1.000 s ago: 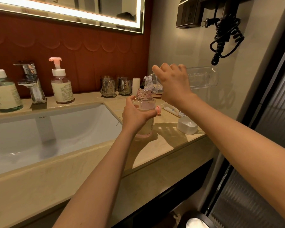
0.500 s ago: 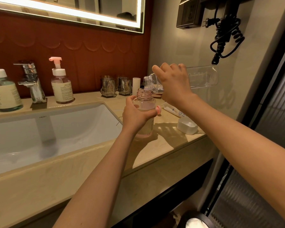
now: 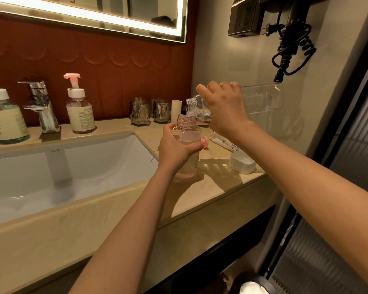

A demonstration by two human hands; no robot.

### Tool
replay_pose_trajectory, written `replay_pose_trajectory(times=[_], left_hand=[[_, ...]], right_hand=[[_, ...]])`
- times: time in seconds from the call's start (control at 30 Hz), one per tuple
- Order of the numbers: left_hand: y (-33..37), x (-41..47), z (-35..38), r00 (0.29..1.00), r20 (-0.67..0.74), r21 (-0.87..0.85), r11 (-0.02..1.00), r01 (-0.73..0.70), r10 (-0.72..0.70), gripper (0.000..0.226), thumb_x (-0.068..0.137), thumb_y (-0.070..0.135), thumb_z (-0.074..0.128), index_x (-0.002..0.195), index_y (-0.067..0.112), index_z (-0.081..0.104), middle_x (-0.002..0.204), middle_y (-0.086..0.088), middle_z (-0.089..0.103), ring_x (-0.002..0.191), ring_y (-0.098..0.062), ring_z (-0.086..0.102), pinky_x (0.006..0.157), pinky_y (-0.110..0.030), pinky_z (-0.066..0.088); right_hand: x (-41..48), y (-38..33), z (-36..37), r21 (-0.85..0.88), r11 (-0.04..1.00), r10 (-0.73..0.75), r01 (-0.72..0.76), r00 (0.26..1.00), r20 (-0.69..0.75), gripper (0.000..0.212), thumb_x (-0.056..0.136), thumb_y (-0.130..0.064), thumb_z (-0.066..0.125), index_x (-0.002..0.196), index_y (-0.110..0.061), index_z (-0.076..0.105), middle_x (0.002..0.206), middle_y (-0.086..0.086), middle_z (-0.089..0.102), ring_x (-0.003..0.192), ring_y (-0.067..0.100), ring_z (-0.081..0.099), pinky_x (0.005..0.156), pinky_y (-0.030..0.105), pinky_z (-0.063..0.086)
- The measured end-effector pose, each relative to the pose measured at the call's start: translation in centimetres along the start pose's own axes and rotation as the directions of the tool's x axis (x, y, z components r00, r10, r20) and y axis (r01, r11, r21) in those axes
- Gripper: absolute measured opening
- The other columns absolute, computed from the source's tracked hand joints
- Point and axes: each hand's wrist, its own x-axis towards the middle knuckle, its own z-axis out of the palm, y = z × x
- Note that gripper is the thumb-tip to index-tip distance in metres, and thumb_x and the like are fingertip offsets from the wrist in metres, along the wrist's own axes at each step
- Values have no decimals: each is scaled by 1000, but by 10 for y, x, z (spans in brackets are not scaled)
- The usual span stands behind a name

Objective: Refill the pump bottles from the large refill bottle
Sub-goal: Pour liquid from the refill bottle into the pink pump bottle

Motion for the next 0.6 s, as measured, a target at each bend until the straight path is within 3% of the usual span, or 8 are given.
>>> replay_pose_trajectory(times=[0.6], left_hand=[[-1, 1, 1, 1000, -3, 3, 1000, 4, -4, 95, 65, 36, 82, 141, 19, 26, 134, -10, 47, 117, -23, 47, 92, -34, 42]], right_hand=[[0, 0, 1, 6, 1000, -7, 7, 1000, -20, 66, 76, 3, 59, 135, -16, 35, 128, 11, 46, 117, 32, 43, 101, 41, 25]])
